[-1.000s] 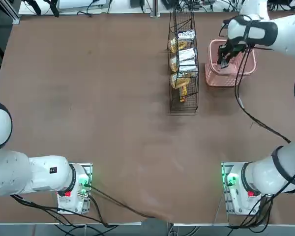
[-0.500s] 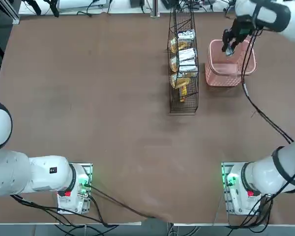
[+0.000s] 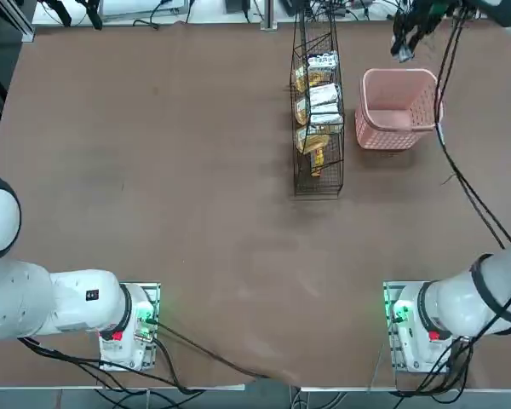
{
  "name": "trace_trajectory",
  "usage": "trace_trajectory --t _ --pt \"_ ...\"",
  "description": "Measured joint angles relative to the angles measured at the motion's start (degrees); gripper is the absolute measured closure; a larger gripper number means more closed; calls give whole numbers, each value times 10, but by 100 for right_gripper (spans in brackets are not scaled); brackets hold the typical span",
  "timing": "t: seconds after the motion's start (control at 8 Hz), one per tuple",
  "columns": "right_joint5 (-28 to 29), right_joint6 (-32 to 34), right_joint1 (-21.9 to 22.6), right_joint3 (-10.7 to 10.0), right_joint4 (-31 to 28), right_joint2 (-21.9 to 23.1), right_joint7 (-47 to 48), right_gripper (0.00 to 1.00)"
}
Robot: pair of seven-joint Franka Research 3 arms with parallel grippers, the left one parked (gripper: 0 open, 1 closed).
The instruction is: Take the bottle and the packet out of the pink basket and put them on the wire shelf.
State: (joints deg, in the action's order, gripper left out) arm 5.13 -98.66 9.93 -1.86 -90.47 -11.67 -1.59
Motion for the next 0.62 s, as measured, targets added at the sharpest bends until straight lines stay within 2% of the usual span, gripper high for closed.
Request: trace_trajectory --t 0.38,0.62 --pt "0 21 3 60 68 1 -1 56" --pt "-25 23 4 107 97 1 -12 56"
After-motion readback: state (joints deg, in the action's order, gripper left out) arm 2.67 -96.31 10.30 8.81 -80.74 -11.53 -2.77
